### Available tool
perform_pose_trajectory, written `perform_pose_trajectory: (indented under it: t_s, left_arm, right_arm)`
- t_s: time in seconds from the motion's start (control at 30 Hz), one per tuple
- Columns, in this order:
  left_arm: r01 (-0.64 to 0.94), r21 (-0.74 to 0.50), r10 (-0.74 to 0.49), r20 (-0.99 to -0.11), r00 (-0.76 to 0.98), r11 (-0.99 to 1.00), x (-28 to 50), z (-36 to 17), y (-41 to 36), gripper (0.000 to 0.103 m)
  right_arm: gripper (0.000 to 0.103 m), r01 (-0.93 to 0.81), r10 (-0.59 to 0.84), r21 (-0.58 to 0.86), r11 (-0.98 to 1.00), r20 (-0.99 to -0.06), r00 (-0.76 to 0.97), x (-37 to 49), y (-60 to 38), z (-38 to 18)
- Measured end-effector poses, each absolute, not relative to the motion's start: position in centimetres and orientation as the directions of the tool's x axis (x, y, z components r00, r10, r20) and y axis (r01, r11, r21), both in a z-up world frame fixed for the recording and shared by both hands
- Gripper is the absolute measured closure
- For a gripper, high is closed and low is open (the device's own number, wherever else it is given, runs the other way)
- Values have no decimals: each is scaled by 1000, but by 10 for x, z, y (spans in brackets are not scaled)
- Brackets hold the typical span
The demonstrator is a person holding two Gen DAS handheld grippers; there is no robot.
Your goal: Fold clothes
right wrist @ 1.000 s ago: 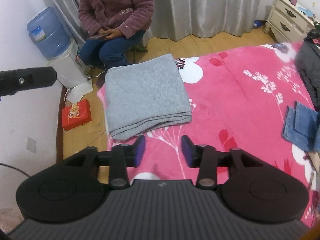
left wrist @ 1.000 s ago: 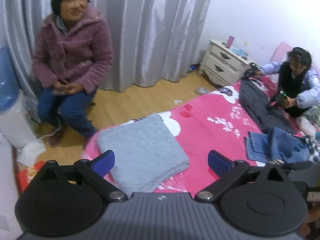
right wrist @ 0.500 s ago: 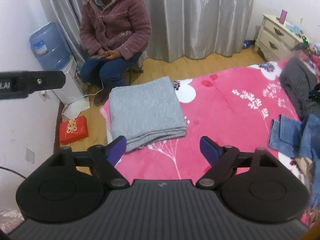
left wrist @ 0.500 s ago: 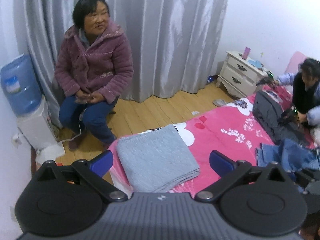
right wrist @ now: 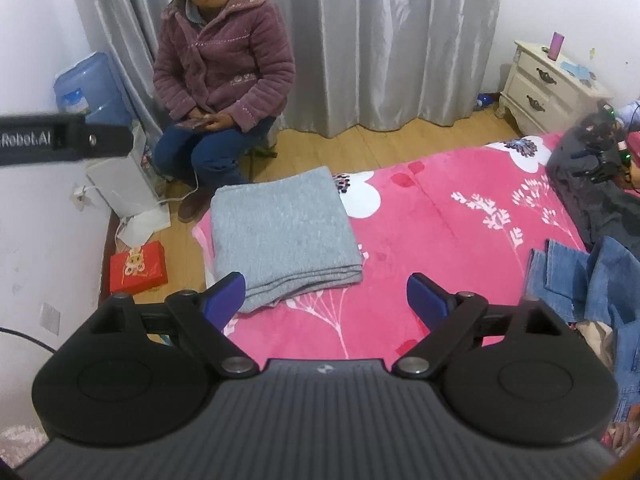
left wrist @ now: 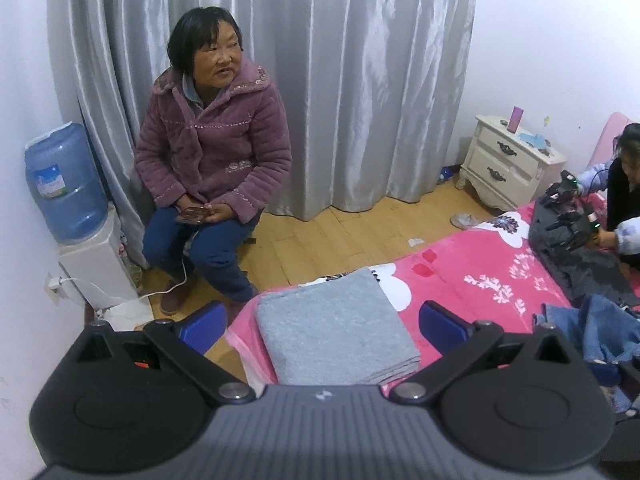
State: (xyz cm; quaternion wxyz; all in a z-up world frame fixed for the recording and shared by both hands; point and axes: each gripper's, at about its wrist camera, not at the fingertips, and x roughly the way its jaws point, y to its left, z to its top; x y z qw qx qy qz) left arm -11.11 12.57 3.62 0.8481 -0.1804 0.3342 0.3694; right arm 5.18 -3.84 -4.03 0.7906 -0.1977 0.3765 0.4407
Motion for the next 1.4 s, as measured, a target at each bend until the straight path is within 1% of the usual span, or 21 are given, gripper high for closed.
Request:
perform_pose_trajectory:
  t_s: [0.2, 0.33, 0.4, 0.53, 0.67, 0.8, 1.07, 1.4]
  left_arm:
    - [-752, -63, 500, -710, 496, 656, -112, 36, 121, 0]
    - [-773, -38, 503, -739, 448, 633, -109, 36, 123, 0]
    - [-794, -47, 501, -753, 427, 606, -109, 36, 127, 0]
    - [-807, -53, 496, -764, 411, 588, -111, 35, 135, 0]
    - [-827, -64, 472, -795, 381, 559, -112, 28, 139, 0]
    - [-838, -55, 410, -853, 322, 543, -109, 15, 141, 0]
    - [-846, -85, 325, -899, 293, 527, -116, -14, 135, 0]
    - [-885, -84, 327, -910, 256, 458, -132, -26, 135, 0]
  right_arm:
    - [15, -848, 538, -2, 529, -772, 338, 50, -37, -38]
    - [15, -850, 532, -17, 526, -774, 344, 48, -36, -37]
    - [15, -851, 529, -24, 525, -774, 348, 47, -35, -36]
    - [15, -850, 504, -24, 526, -796, 334, 45, -31, -42]
    - [15, -849, 479, -23, 528, -818, 320, 43, -27, -48]
    - [15, -848, 453, -23, 530, -838, 306, 41, -23, -53]
    - [15, -858, 411, -11, 514, -875, 257, 33, -13, -67]
    - [15, -877, 371, 11, 480, -909, 192, 21, 1, -81]
